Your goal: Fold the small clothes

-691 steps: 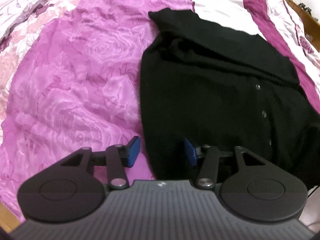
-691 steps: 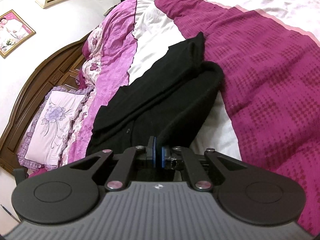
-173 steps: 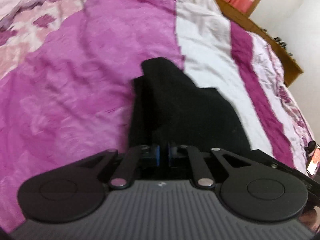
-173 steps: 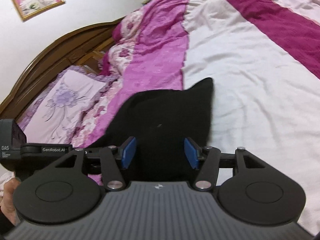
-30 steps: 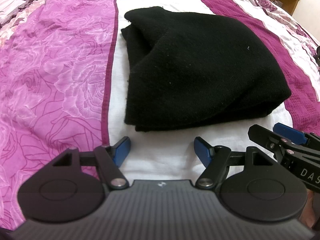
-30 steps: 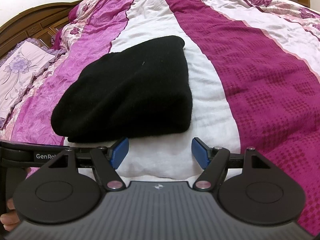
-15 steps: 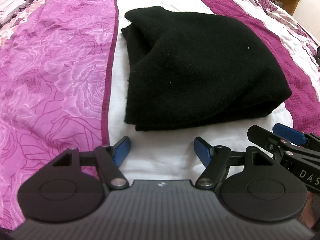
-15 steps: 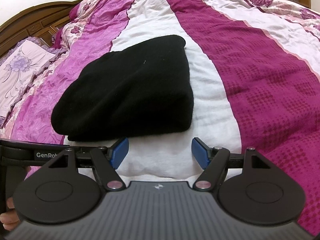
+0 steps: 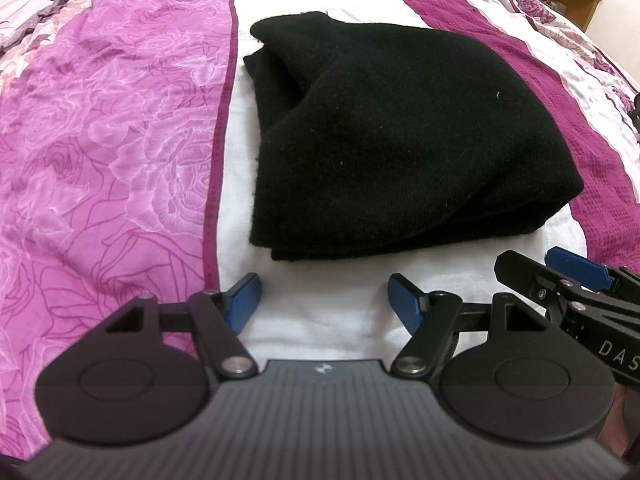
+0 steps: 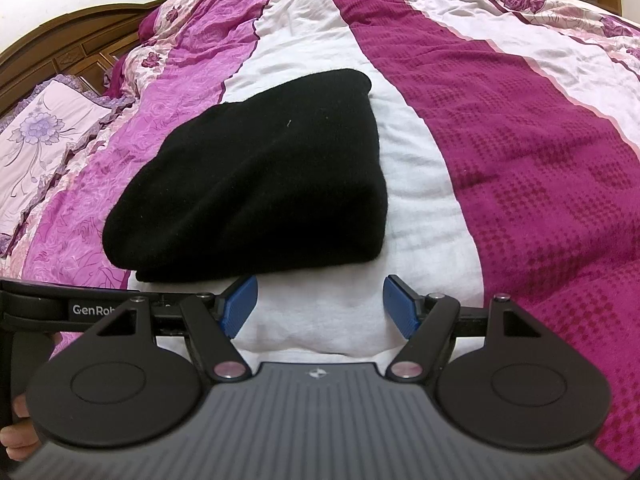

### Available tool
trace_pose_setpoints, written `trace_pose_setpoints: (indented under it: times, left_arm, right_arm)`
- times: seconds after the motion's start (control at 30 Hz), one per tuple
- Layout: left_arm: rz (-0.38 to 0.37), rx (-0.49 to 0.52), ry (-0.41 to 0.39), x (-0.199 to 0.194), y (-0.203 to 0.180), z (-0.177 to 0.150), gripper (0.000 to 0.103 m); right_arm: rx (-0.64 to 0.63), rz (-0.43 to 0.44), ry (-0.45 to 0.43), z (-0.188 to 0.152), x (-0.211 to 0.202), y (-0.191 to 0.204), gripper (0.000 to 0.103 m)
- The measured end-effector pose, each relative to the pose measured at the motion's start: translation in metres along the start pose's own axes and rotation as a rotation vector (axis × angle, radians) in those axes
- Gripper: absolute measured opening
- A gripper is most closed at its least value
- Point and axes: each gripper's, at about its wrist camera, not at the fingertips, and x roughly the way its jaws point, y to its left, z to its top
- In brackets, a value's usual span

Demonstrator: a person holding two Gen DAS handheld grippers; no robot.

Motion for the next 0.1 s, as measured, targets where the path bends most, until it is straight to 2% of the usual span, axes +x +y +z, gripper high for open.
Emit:
trace_pose_setpoints:
  times: [0.1]
  left_arm:
    - [-0.002,-0.004,0.002,0.0004,0.0012,-0.0005,0.072]
  right_arm:
    - [0.001,0.0,0.001,-0.0002,0.0001,0.0,0.076]
